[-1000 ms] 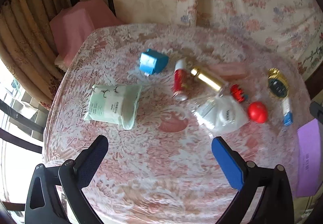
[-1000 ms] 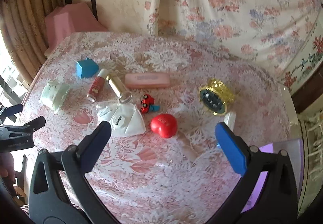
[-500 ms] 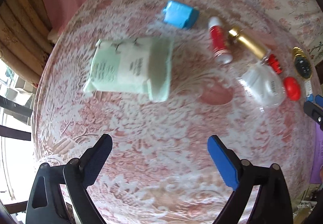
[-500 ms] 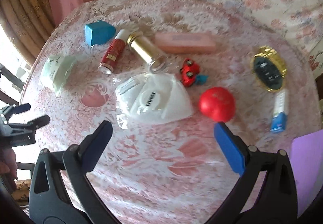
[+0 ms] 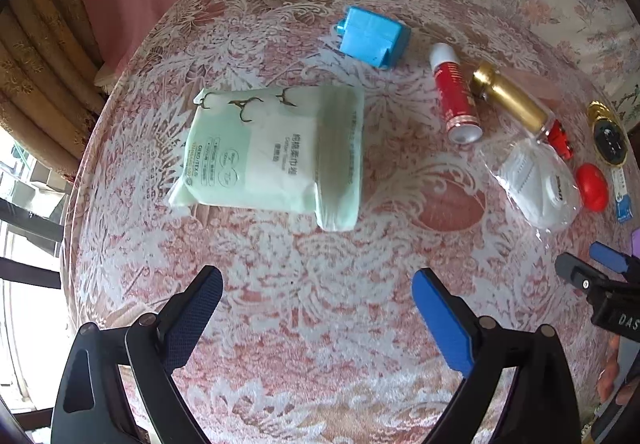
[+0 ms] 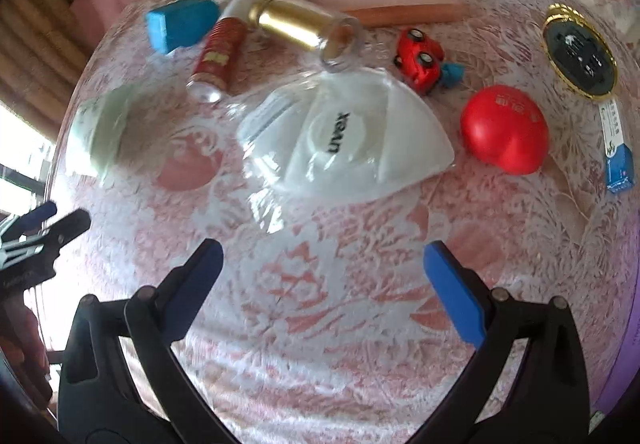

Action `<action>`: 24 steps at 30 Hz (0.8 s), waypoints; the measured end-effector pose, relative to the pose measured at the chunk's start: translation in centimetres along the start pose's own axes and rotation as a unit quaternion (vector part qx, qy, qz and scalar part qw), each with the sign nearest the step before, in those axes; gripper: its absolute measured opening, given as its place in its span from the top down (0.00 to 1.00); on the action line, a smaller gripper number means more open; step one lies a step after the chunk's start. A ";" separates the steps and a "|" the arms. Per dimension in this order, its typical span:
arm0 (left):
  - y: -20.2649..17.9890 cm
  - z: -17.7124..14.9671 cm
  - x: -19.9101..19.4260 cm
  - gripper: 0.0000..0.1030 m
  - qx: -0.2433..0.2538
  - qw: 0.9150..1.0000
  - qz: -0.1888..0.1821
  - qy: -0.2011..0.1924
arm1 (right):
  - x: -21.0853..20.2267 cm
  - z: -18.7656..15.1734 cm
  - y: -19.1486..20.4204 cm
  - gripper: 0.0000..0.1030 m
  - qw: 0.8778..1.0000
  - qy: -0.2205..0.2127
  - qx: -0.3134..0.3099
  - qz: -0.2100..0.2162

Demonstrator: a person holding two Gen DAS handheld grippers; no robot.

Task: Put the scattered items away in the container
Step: 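Grasp the mint-green tissue pack with the left gripper while the right gripper approaches the uvex mask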

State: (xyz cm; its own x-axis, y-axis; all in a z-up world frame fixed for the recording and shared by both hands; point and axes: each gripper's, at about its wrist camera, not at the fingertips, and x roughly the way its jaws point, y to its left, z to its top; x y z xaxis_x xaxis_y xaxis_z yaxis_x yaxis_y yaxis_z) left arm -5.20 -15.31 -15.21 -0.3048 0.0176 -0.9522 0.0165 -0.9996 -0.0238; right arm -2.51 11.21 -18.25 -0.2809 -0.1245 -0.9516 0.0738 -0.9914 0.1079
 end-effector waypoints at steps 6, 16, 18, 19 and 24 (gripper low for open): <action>0.0 0.7 0.8 0.06 -0.006 1.000 0.013 0.001 | 0.9 0.6 -0.6 0.02 1.000 -0.002 0.023 -0.011; 2.1 2.0 0.5 0.06 -0.022 0.999 0.039 -0.018 | 0.1 2.1 -2.7 0.02 0.997 -0.027 0.072 -0.023; 2.9 2.4 0.5 0.06 -0.030 0.998 0.046 -0.022 | -0.1 2.4 -3.1 0.02 0.996 -0.035 0.073 -0.024; 3.3 2.6 0.5 0.06 -0.034 0.998 0.049 -0.024 | -0.1 2.7 -3.3 0.02 0.997 -0.037 0.070 -0.025; 5.1 3.4 1.0 0.06 -0.051 0.996 0.061 -0.025 | 1.2 4.4 -3.7 0.02 0.998 -0.038 0.041 -0.018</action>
